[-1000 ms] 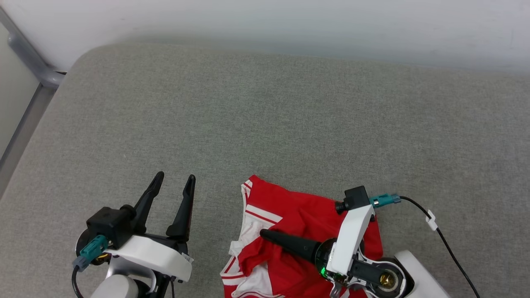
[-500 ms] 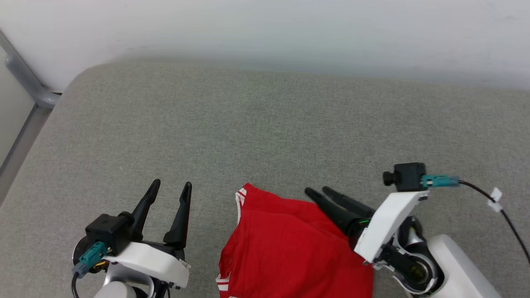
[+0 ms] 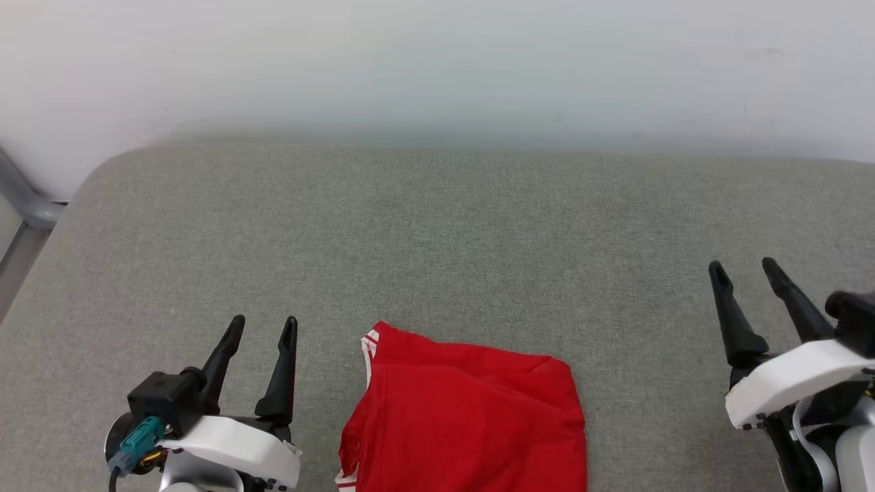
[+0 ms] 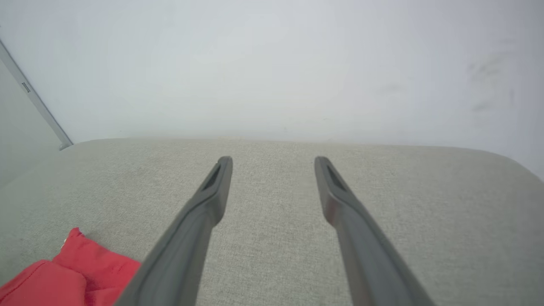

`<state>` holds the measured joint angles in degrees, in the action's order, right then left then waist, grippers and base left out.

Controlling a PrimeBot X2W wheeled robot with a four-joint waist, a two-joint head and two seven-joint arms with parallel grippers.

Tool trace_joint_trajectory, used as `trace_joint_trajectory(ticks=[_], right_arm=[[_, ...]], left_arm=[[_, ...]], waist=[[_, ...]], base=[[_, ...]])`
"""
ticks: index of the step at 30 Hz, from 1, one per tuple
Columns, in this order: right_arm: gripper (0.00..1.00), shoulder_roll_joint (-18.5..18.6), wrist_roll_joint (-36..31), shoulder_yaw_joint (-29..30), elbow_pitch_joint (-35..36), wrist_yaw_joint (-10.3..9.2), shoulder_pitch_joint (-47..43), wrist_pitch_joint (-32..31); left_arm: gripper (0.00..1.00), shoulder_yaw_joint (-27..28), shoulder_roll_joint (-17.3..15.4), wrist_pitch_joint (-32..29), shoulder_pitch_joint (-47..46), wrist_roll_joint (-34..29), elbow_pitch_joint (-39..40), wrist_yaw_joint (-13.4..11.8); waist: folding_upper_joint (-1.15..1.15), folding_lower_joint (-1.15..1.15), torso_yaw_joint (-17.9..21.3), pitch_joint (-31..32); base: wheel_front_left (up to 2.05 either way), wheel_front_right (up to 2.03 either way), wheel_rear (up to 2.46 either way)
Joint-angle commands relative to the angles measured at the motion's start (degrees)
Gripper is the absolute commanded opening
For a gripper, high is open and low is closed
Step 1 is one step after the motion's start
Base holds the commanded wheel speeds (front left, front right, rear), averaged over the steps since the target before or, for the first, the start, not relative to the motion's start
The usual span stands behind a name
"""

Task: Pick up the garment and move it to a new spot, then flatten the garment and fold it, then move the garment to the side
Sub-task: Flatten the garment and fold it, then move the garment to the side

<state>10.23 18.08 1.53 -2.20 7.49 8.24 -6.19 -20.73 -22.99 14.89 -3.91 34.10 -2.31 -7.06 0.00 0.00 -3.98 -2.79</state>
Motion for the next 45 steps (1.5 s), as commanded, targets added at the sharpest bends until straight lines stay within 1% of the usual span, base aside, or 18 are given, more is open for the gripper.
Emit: trace_joint_trajectory(ticks=[1, 5, 8, 10, 18, 29, 32, 34, 37, 41, 43, 45], right_arm=[[1.0, -1.4, -2.0, 1.1, 1.8, 0.0, -1.7, 1.1], [1.0, -3.2, -6.6, 3.0, 5.6, -0.01, -5.5, 3.6], [1.0, -4.4, -8.2, 2.7, 7.2, -0.01, -8.5, 4.8], [1.0, -4.6, -9.2, 2.2, 7.9, -0.01, -10.1, 4.9], [1.0, -6.5, -9.7, 3.0, 10.7, -0.01, -14.2, 5.2], [1.0, -7.2, -8.9, 3.7, 11.8, -0.01, -14.2, 3.8], [1.0, -7.3, -7.3, 4.8, 10.5, -0.01, -14.3, 1.6], [1.0, -7.3, -4.6, 5.5, 9.1, -0.01, -14.8, -1.3], [1.0, -6.5, 0.1, 6.9, 6.0, -0.02, -14.6, -7.6], [1.0, -5.7, 5.5, 7.5, 3.0, -0.01, -13.9, -16.8], [1.0, -5.3, 7.6, 7.2, 1.7, -0.01, -13.1, -20.7], [1.0, -5.4, 10.0, 5.6, 0.7, -0.01, -12.3, -24.2]], left_arm=[[1.0, 0.2, -0.3, 0.3, 0.7, 0.0, -0.2, -0.3], [1.0, 0.3, -0.4, 0.3, 1.4, -0.6, -0.5, -1.0], [1.0, 0.2, -0.3, 0.4, 2.0, -1.2, -0.6, -1.4], [1.0, 0.0, -0.2, 0.4, 2.4, -1.5, -0.9, -1.5], [1.0, 0.2, 0.5, 0.4, 3.4, -2.3, -2.1, -1.8], [1.0, 1.5, 0.8, 0.4, 2.8, -3.0, -2.4, -1.2], [1.0, 2.0, 1.1, 0.4, 2.1, -3.3, -2.0, -1.0], [1.0, 2.3, 1.2, 0.4, 1.7, -3.7, -1.8, -0.6], [1.0, 3.0, 1.7, 0.4, 0.9, -4.2, -1.2, 0.0], [1.0, 3.9, 2.6, 0.4, -0.4, -5.2, -0.5, 1.1], [1.0, 4.2, 3.1, 0.4, -1.3, -5.7, -0.1, 1.9], [1.0, 4.7, 3.5, 0.4, -2.0, -6.1, 0.2, 2.5]], waist=[[0.0, 0.0, 0.6, 0.8], [0.0, 0.0, 1.3, 2.2], [0.0, 0.0, 1.9, 3.2], [0.0, 0.0, 2.1, 3.7], [0.0, 0.0, 2.9, 4.3], [0.0, 0.0, 3.5, 3.9], [0.0, 0.0, 3.2, 3.3], [0.0, 0.0, 2.7, 2.7], [0.0, 0.0, 1.7, 1.1], [0.0, 0.0, -0.2, -1.2], [0.0, 0.0, -1.0, -2.5], [0.0, 0.0, -1.9, -3.9]], base=[[0.0, 0.0, 0.0], [0.0, 0.0, 0.0], [0.0, 0.0, 0.0], [0.0, 0.0, 0.0], [0.0, 0.0, 0.0], [0.0, 0.0, 0.0], [0.0, 0.0, 0.0], [0.0, 0.0, 0.0], [0.0, 0.0, 0.0], [0.0, 0.0, 0.0], [0.0, 0.0, 0.0], [0.0, 0.0, 0.0]])
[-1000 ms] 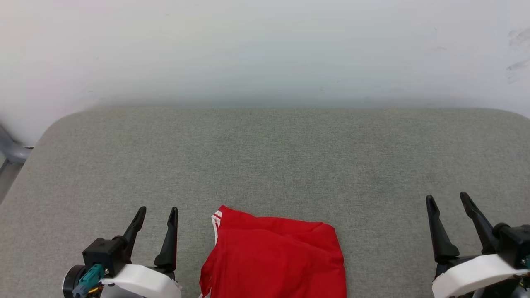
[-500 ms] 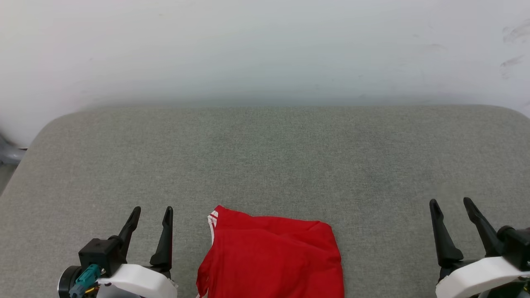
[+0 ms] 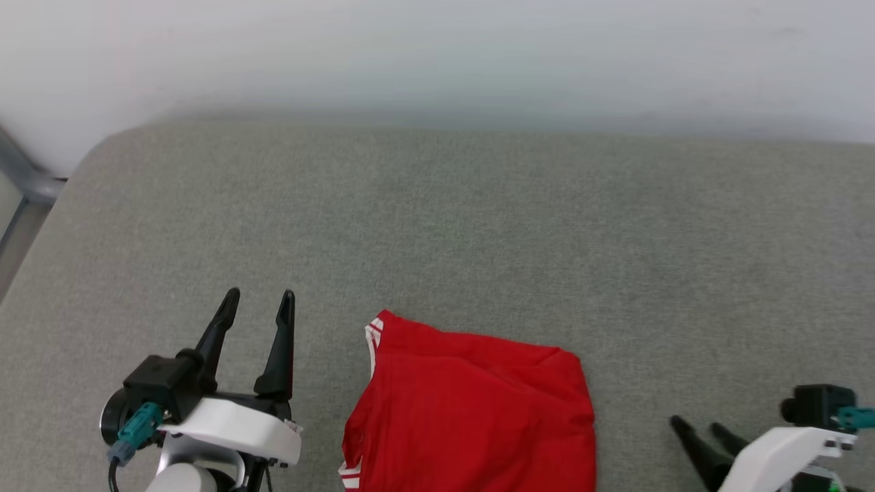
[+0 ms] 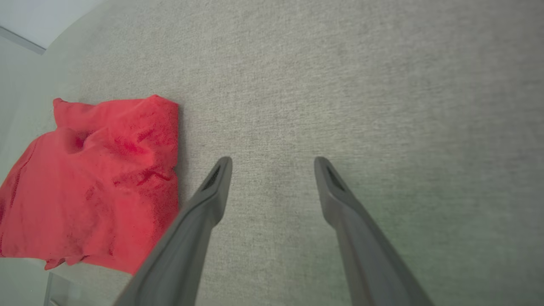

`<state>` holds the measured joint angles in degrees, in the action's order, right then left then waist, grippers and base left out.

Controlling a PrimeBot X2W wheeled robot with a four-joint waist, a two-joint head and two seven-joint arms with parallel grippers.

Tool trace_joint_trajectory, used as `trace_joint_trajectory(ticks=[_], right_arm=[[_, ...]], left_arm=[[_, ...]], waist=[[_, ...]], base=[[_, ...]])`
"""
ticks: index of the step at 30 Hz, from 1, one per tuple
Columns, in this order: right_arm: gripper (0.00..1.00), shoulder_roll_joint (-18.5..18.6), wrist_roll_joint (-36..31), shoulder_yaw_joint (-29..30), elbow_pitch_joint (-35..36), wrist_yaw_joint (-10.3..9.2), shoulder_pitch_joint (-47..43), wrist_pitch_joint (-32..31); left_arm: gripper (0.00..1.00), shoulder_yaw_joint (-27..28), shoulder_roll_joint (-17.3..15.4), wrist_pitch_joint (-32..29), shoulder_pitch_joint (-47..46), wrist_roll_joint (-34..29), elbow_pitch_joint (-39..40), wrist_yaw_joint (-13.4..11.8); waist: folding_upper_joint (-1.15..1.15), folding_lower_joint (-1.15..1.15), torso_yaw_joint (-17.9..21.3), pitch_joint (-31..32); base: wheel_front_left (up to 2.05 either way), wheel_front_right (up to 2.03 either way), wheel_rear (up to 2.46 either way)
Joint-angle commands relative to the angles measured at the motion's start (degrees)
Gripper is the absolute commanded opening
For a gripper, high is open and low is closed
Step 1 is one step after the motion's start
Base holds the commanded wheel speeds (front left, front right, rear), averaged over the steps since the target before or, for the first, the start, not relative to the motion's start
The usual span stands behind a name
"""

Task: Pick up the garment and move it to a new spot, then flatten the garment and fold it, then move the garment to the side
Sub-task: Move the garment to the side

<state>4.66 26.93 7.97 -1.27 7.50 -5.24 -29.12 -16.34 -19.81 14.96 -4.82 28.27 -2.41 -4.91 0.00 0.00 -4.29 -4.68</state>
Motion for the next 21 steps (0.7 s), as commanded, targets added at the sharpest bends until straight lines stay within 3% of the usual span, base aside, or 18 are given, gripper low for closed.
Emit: trace_joint_trajectory(ticks=[1, 8, 18, 19, 20, 21], right_arm=[[1.0, -0.1, 2.5, -1.6, -0.8, -0.02, 1.5, -2.8], [1.0, -0.9, 8.9, -7.8, -4.3, -0.02, 4.5, -7.6], [1.0, -1.7, 14.6, -12.2, -11.5, -0.09, 5.7, -14.4], [0.78, -1.8, 14.8, -12.5, -11.6, -0.09, 6.0, -14.5], [0.31, -1.8, 15.0, -12.8, -11.7, -0.09, 6.4, -14.6], [0.0, -1.8, 15.2, -13.0, -11.6, -0.08, 6.8, -14.4]], left_arm=[[1.0, 0.6, 0.7, 0.3, -1.3, -0.4, 0.5, 0.8], [1.0, 3.0, 2.8, 0.3, -3.1, -1.9, 0.9, 2.9], [1.0, 5.3, 5.3, 0.3, -3.6, -4.0, 0.1, 5.1], [1.0, 5.5, 5.5, 0.3, -3.5, -4.3, 0.0, 5.3], [1.0, 5.8, 5.7, 0.3, -3.5, -4.5, -0.1, 5.4], [1.0, 6.0, 5.8, 0.3, -3.4, -4.7, -0.3, 5.6]], waist=[[0.0, 0.0, -1.9, -2.8], [0.0, 0.0, -4.1, -6.3], [0.0, 0.0, -5.0, -7.4], [0.0, 0.0, -5.0, -7.4], [0.0, 0.0, -5.0, -7.4], [0.0, 0.0, -4.9, -7.3]], base=[[0.0, 0.0, 0.0], [0.0, 0.0, 0.0], [0.0, 0.0, 0.0], [0.0, 0.0, 0.0], [0.0, 0.0, 0.0], [0.0, 0.0, 0.0]])
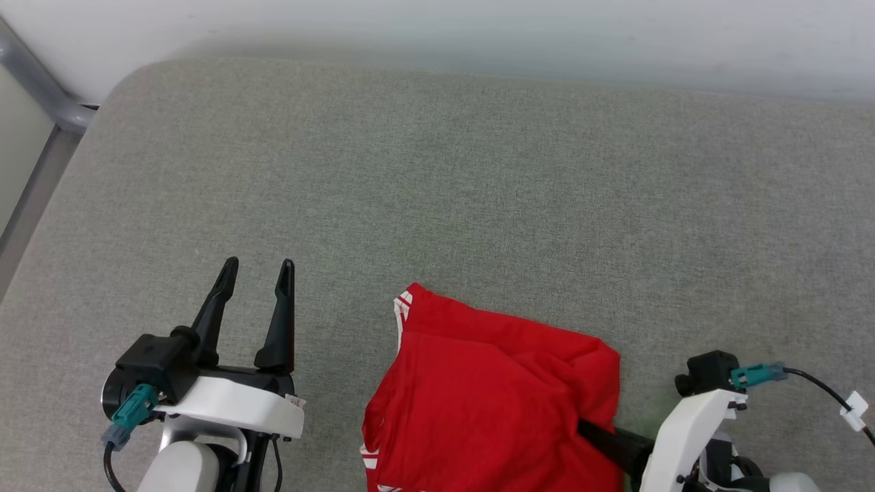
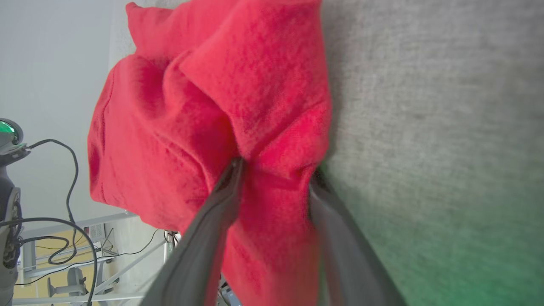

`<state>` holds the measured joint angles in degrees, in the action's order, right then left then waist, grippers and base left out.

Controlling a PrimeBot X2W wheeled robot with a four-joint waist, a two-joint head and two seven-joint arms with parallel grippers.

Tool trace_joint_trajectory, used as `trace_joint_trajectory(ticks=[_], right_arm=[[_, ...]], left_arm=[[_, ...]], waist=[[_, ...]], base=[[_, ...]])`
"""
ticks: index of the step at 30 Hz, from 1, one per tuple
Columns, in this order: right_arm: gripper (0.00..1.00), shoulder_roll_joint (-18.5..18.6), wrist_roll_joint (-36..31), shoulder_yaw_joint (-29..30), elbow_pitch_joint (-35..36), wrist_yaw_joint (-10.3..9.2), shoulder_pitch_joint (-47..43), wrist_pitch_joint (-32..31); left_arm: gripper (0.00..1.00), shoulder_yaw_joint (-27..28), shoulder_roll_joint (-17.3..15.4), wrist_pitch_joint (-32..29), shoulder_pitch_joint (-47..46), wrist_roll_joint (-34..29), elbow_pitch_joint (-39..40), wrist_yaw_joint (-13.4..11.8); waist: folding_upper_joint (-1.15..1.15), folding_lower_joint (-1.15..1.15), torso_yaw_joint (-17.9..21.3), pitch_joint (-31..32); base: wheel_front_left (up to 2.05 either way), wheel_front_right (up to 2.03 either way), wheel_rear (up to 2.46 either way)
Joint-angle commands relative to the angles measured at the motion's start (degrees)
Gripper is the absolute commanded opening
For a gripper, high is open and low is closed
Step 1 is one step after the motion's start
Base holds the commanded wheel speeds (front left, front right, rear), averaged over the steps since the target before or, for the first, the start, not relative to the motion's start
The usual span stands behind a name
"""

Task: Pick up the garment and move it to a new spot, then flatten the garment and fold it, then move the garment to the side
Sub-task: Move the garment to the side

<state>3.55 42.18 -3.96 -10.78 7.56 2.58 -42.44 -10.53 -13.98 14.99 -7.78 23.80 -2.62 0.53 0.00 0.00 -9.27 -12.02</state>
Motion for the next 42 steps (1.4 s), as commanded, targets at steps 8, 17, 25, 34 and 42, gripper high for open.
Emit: trace_joint_trajectory(ticks=[8, 17, 25, 34, 42], right_arm=[[0.0, 1.7, -1.9, -1.5, 1.0, -0.11, 1.8, 2.8], [0.0, 6.7, -14.9, 2.4, 5.1, -0.1, 1.3, 4.1], [0.0, 8.6, -22.4, 5.7, 9.1, -0.1, 3.0, 2.2], [0.0, 7.7, -25.0, 6.0, 7.3, -0.1, 10.0, 5.2], [0.0, 10.4, -30.0, 11.0, 2.5, -0.11, 20.9, 11.7]], left_arm=[[1.0, 2.0, 1.1, 0.2, 1.1, -1.9, -0.3, 1.0], [1.0, 2.5, 0.6, 0.2, 3.3, -4.1, 1.5, 1.3], [1.0, 1.9, -0.6, 0.1, 3.0, -5.1, 3.4, 1.7], [1.0, 2.0, -3.3, -2.1, 0.0, -5.4, 7.3, 2.6], [1.0, 2.1, -6.4, -5.0, -5.3, -5.5, 12.0, 3.8]], waist=[[0.0, 0.0, 1.6, 2.6], [0.0, 0.0, 8.2, 4.1], [0.0, 0.0, 18.9, 1.3], [0.0, 0.0, 29.3, -6.2], [0.0, 0.0, 31.3, -15.2]], base=[[0.0, 0.0, 0.0], [0.0, 0.0, 0.0], [0.0, 0.0, 0.0], [0.0, 0.0, 0.0], [0.0, 0.0, 0.0]])
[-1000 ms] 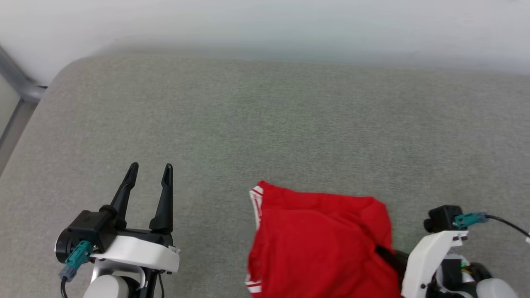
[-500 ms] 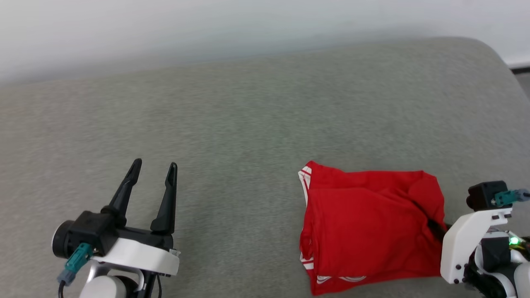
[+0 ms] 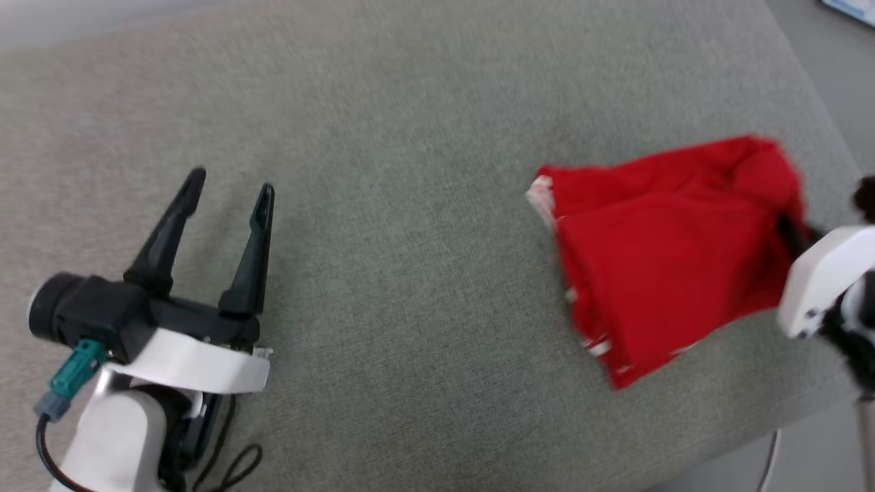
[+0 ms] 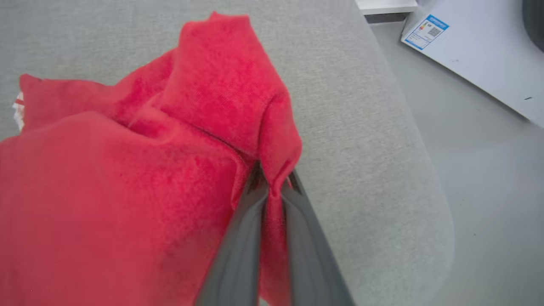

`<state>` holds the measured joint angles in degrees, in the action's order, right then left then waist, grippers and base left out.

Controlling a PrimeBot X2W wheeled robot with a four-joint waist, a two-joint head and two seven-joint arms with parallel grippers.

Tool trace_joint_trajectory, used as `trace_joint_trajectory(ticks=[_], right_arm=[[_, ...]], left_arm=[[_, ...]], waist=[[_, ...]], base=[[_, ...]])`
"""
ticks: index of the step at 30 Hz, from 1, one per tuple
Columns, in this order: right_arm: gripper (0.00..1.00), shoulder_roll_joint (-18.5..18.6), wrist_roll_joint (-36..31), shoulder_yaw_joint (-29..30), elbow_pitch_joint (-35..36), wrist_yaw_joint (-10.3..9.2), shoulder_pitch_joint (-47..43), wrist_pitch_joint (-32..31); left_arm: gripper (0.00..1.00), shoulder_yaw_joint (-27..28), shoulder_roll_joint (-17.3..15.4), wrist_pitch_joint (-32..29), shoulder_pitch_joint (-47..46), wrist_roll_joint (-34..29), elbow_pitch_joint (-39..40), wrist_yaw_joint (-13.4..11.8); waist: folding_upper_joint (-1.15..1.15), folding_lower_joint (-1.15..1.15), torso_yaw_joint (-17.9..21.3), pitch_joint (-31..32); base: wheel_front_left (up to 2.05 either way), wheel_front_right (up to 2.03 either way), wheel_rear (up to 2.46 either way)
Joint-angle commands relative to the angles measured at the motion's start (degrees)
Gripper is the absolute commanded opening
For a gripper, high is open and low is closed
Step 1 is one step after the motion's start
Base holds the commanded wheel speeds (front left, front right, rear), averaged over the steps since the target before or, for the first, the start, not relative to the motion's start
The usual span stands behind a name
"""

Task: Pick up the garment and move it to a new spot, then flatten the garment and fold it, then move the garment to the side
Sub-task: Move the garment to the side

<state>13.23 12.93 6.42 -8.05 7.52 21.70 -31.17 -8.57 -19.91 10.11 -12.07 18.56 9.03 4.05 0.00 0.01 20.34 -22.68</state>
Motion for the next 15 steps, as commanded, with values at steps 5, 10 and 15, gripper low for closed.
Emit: trace_joint_trajectory(ticks=[5, 10, 15], right_arm=[[0.0, 3.8, -4.0, 8.1, -3.8, -0.06, 7.1, 3.2], [0.0, 6.5, -8.0, 16.2, -6.2, -0.06, 11.1, 5.6], [0.0, 7.2, -11.6, 22.8, -8.8, -0.06, 13.8, 8.0]], left_arm=[[1.0, -1.4, -1.6, -1.9, -5.5, -0.6, 3.0, 1.1], [1.0, -2.9, -2.4, -2.5, -9.3, -0.8, 4.5, 1.9], [1.0, -3.5, -3.0, -2.3, -11.3, -0.6, 5.4, 2.1]], waist=[[0.0, -0.01, -0.5, -9.1], [0.0, -0.01, -3.1, -12.4], [0.0, -0.01, -4.9, -14.6]], base=[[0.0, 0.0, 0.0], [0.0, 0.0, 0.0], [0.0, 0.0, 0.0]])
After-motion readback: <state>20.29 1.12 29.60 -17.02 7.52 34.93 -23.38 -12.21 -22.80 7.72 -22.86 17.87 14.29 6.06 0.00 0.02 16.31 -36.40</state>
